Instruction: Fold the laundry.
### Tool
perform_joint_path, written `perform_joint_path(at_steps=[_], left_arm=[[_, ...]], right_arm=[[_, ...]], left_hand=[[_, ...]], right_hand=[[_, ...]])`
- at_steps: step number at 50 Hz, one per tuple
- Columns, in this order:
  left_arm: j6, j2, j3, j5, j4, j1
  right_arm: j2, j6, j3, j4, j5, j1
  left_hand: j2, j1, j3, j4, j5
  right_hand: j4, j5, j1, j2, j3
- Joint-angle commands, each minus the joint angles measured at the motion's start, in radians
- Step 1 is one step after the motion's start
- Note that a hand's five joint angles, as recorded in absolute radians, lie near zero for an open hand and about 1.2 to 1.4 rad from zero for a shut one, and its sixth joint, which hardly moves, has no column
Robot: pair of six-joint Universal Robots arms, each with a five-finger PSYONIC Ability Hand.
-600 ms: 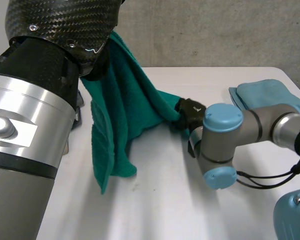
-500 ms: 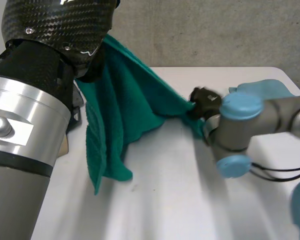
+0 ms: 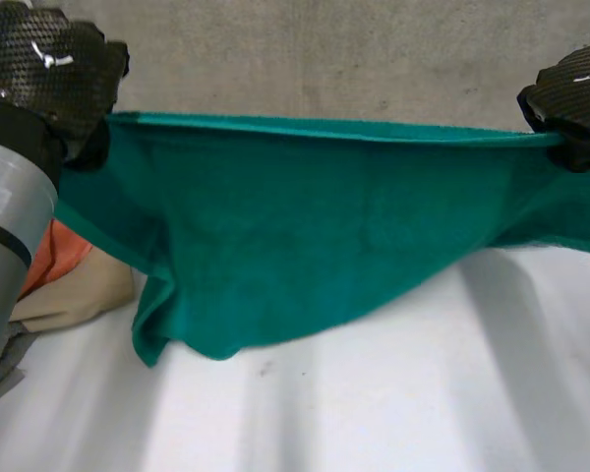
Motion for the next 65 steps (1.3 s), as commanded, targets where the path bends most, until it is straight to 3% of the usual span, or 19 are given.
perform_joint_path(at_steps=[1,9,16,22,27,32,46,57,65], left_arm=[[-0.002,-0.029,-0.038,0.022,-0.073,0.014],[0.005,-0.284,-0.002,0.085,-0.063,0.14],[0.008,-0.482,0.259,0.099,0.02,0.153],[0.047,-0.555,0.509,0.102,0.227,0.156],[0.087,-0.549,0.594,0.105,0.466,0.16],[0.084,-0.539,0.575,0.102,0.536,0.146],[0.02,-0.416,0.051,0.128,0.503,0.15],[0.021,-0.416,-0.236,0.141,0.484,0.136],[0.028,-0.307,-0.411,0.131,0.269,0.137]], right_arm=[[0.016,-0.062,-0.004,0.102,0.007,0.001],[0.172,-0.141,-0.006,0.084,0.015,0.006],[0.362,-0.108,-0.243,-0.16,0.088,0.027],[0.453,-0.05,-0.499,-0.462,0.161,0.114],[0.449,-0.042,-0.54,-0.648,0.176,0.119],[0.416,-0.012,-0.514,-0.702,0.181,0.125],[0.297,0.117,0.006,-0.685,0.147,0.107],[0.286,0.102,0.462,-0.683,0.04,0.107],[0.199,-0.041,0.646,-0.61,0.012,0.033]], left_hand=[[0.198,0.251,0.203,0.193,0.246],[0.198,0.251,0.203,0.193,0.246],[0.198,0.251,0.203,0.193,0.246],[0.198,0.251,0.203,0.193,0.246],[0.198,0.251,0.203,0.193,0.246],[0.198,0.251,0.203,0.193,0.246],[0.198,0.251,0.203,0.193,0.246],[0.198,0.251,0.203,0.193,0.246],[0.198,0.251,0.203,0.193,0.246]], right_hand=[[0.205,0.234,0.409,0.221,0.215],[0.205,0.234,0.409,0.221,0.215],[0.205,0.234,0.409,0.221,0.215],[0.205,0.234,0.409,0.221,0.215],[0.205,0.234,0.409,0.221,0.215],[0.205,0.234,0.409,0.221,0.215],[0.205,0.234,0.409,0.221,0.215],[0.205,0.234,0.409,0.221,0.215],[0.205,0.234,0.409,0.221,0.215]])
